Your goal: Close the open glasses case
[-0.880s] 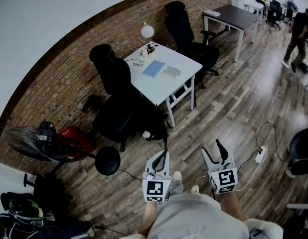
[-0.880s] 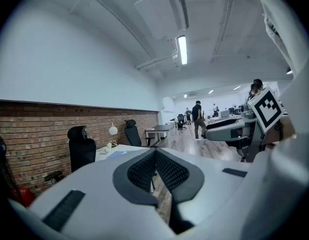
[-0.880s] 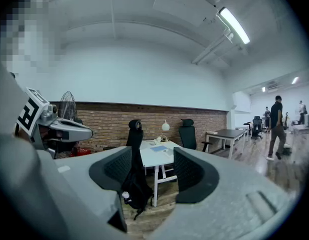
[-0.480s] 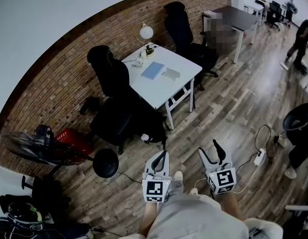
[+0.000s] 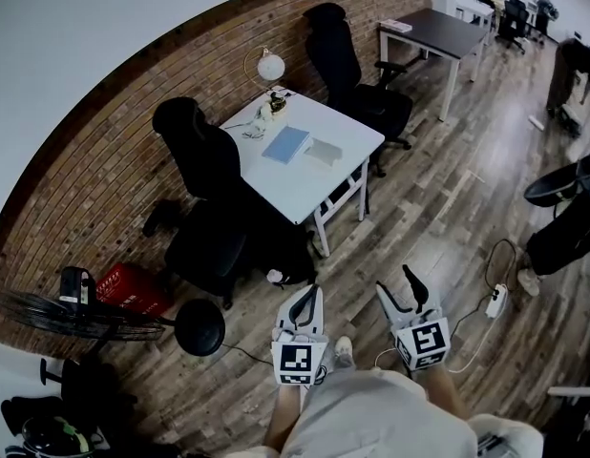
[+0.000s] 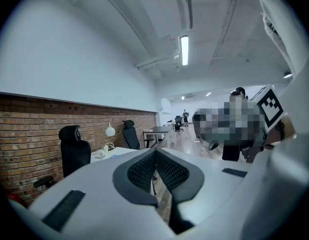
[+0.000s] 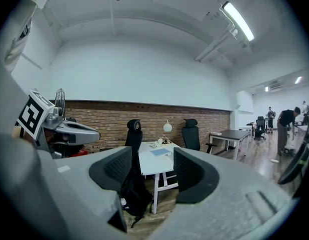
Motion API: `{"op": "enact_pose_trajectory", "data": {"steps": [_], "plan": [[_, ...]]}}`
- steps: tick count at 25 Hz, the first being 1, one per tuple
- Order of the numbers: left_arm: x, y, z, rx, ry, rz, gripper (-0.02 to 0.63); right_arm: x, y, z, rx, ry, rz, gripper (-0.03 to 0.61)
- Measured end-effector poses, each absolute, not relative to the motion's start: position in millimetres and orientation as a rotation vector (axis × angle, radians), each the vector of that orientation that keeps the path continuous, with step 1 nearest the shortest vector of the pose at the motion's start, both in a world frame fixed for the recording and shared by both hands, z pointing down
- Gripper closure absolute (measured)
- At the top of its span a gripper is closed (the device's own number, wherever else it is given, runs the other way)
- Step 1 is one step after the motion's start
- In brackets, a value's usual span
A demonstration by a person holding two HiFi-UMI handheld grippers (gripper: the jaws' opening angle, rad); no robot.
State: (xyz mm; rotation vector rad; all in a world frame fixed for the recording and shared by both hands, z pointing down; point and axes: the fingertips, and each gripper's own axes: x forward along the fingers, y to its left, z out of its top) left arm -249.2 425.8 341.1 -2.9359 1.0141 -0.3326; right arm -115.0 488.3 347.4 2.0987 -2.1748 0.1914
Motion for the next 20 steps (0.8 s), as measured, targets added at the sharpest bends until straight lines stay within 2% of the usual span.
{"op": "enact_pose_trajectory", "data": {"steps": [20], "plan": [[-244, 339, 339, -2.985, 0.921, -0.309, 0.611, -117, 412, 348, 2.160, -2.076, 0.227, 0.316]]}}
